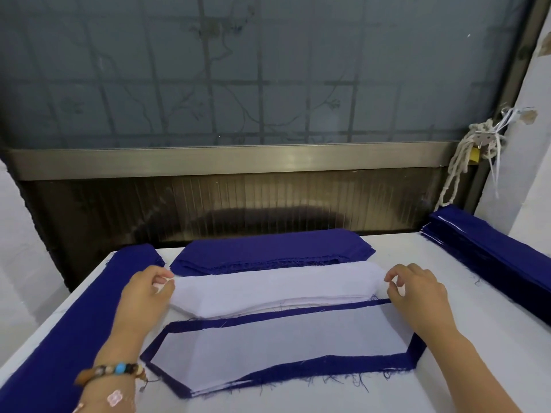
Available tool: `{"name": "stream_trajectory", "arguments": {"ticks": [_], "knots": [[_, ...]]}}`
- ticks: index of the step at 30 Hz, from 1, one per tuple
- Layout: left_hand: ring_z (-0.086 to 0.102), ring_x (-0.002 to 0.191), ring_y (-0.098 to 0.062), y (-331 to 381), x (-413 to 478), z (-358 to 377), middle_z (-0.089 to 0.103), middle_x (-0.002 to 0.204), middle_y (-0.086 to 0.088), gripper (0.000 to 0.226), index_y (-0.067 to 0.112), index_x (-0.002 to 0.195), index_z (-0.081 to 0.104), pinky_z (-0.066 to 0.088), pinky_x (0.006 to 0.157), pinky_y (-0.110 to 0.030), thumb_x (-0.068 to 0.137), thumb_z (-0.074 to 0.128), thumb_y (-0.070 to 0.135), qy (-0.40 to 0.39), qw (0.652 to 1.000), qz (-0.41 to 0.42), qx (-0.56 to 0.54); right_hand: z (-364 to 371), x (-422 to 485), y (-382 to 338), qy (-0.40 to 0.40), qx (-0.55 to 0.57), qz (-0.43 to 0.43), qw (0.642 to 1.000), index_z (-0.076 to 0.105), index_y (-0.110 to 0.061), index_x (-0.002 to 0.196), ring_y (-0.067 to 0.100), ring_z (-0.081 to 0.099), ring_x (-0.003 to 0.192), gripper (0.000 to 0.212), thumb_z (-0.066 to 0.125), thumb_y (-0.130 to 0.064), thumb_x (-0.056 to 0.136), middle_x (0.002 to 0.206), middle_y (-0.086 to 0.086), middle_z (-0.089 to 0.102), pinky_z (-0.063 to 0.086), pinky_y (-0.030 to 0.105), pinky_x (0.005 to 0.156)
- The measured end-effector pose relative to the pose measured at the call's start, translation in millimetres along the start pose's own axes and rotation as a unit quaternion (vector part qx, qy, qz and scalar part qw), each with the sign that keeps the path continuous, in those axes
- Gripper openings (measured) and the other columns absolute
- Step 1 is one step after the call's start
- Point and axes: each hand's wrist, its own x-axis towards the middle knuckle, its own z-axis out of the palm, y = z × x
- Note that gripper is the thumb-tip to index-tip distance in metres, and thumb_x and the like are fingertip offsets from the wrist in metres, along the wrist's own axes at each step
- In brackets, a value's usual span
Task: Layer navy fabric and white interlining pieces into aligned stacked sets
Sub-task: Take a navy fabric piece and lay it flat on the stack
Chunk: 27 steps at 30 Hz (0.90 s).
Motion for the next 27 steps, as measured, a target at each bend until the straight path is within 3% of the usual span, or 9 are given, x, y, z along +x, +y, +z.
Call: {"name": "stream_trajectory", "arguments": {"ticks": [4, 10, 16, 20, 25, 27], "knots": [[0.050, 0.114, -0.027, 3.9, -5.1, 20.2, 0.055, 0.125, -0.008, 0.027, 0.018, 0.122, 0.061, 0.046, 0.090, -0.042, 0.095, 0.057, 0.022, 0.008, 0.998, 0.006, 0.068, 7.4, 0.0, -11.3, 0.005, 0.010, -0.023, 1.000, 0.061, -0.033, 0.107, 0.010, 0.049, 0.098, 0.018, 0.057, -0.024, 0.092, 0.110, -0.009, 0.061, 0.043, 0.028, 0.084], [0.054, 0.115, -0.030, -5.5, -2.9, 33.7, 0.059, 0.129, -0.012, 0.034, 0.010, 0.126, 0.061, 0.043, 0.097, -0.043, 0.095, 0.057, 0.024, -0.026, 0.996, 0.014, 0.080, 20.0, 9.3, -38.8, -0.092, 0.006, -0.087, 0.992, 0.054, -0.032, 0.128, 0.010, 0.045, 0.120, 0.030, 0.042, -0.029, 0.101, 0.135, -0.010, 0.050, 0.036, 0.023, 0.100], [0.053, 0.111, -0.024, -5.2, -0.6, 36.6, 0.062, 0.125, -0.003, 0.033, 0.019, 0.124, 0.064, 0.047, 0.093, -0.039, 0.094, 0.058, 0.031, -0.001, 0.987, 0.035, 0.156, 31.8, 18.3, -49.8, -0.076, 0.058, -0.003, 0.995, 0.062, -0.025, 0.117, 0.012, 0.051, 0.109, 0.025, 0.056, -0.035, 0.095, 0.122, -0.004, 0.058, 0.044, 0.025, 0.094], [0.050, 0.115, -0.018, 0.4, 1.3, 35.8, 0.060, 0.127, 0.007, 0.028, 0.032, 0.118, 0.066, 0.040, 0.092, -0.035, 0.091, 0.063, 0.036, 0.037, 0.976, 0.052, 0.210, 40.9, 15.1, -48.4, -0.047, 0.083, 0.010, 0.995, 0.066, -0.025, 0.105, 0.012, 0.051, 0.104, 0.016, 0.062, -0.034, 0.091, 0.115, -0.005, 0.060, 0.044, 0.024, 0.087], [0.050, 0.099, -0.013, 9.2, 0.8, 33.5, 0.063, 0.105, 0.008, 0.013, 0.036, 0.095, 0.061, 0.040, 0.085, -0.029, 0.085, 0.070, 0.033, 0.046, 0.975, 0.058, 0.211, 41.5, 13.3, -48.7, -0.038, 0.076, 0.007, 0.996, 0.064, -0.026, 0.097, 0.014, 0.050, 0.103, 0.009, 0.061, -0.032, 0.091, 0.116, -0.005, 0.059, 0.044, 0.025, 0.085], [0.049, 0.093, -0.012, 11.0, -0.1, 32.8, 0.062, 0.097, 0.007, 0.020, 0.035, 0.087, 0.053, 0.041, 0.085, -0.030, 0.084, 0.072, 0.031, 0.045, 0.979, 0.054, 0.189, 40.9, 13.1, -49.6, -0.039, 0.075, 0.011, 0.996, 0.063, -0.026, 0.096, 0.014, 0.050, 0.104, 0.008, 0.061, -0.032, 0.092, 0.117, -0.004, 0.059, 0.043, 0.025, 0.086]]}}
